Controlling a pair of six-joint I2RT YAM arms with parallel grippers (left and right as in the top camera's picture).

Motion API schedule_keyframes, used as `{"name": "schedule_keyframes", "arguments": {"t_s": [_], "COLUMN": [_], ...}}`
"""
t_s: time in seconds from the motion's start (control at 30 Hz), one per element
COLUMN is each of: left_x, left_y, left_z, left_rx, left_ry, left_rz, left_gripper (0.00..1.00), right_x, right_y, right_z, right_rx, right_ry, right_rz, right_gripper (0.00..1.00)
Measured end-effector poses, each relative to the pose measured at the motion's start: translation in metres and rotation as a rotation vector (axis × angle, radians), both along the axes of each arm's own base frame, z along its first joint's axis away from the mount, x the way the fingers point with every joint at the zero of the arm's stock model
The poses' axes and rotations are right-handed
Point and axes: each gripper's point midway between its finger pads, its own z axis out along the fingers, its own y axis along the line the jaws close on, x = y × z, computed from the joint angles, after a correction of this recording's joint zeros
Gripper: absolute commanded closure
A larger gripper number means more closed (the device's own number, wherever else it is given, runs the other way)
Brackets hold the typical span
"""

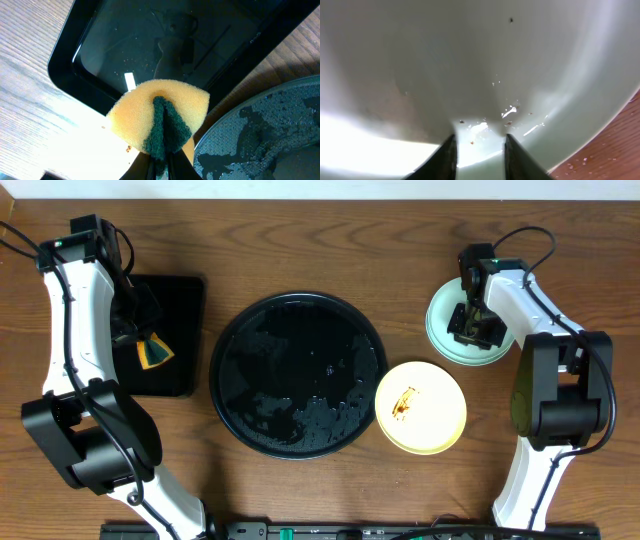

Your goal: Clean dirty plates on tray and stack at the side

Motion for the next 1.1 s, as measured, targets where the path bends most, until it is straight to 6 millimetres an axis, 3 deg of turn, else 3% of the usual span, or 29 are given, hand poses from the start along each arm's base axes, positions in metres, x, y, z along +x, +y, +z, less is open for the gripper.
{"name": "schedule_keyframes", "arguments": {"t_s": [0.13,0.27,0.4,0.5,0.6,0.77,0.93,1.1], "left_x": [0.000,0.001,0.001,0.001,0.001,0.002,0.006,0.006], "left_y": [0.000,0.000,0.000,0.000,0.000,0.001,0.002,0.002], "left_z": [0.000,0.000,0.000,0.000,0.000,0.000,0.000,0.000], "left_rx": [0.000,0.001,0.001,0.001,0.001,0.003,0.009,0.010], "left_ry": [-0.002,-0.003,-0.003,-0.003,-0.004,-0.010,-0.026,-0.024], "left_rz": [0.001,0.000,0.000,0.000,0.000,0.000,-0.001,-0.016], "left_gripper": [0.86,0.86,0.85,0.85,0.86,0.85,0.84,0.84], "right_x": [-0.001,-0.002,0.015,0.016,0.002,-0.024,-0.045,-0.081], "right_y": [0.002,0.014,0.030,0.041,0.055,0.084,0.117,0.121], "right_z": [0.001,0.016,0.052,0.079,0.091,0.088,0.088,0.085], "right_rx": [-0.015,-0.058,-0.077,-0.066,-0.022,0.013,-0.001,-0.131], "right_ry": [0.014,0.039,-0.021,-0.064,-0.042,0.041,0.090,0.170], "right_rz": [0.047,0.122,0.173,0.195,0.213,0.261,0.352,0.331], "right_gripper": [0.42,0.42,0.43,0.45,0.45,0.48,0.40,0.38]}}
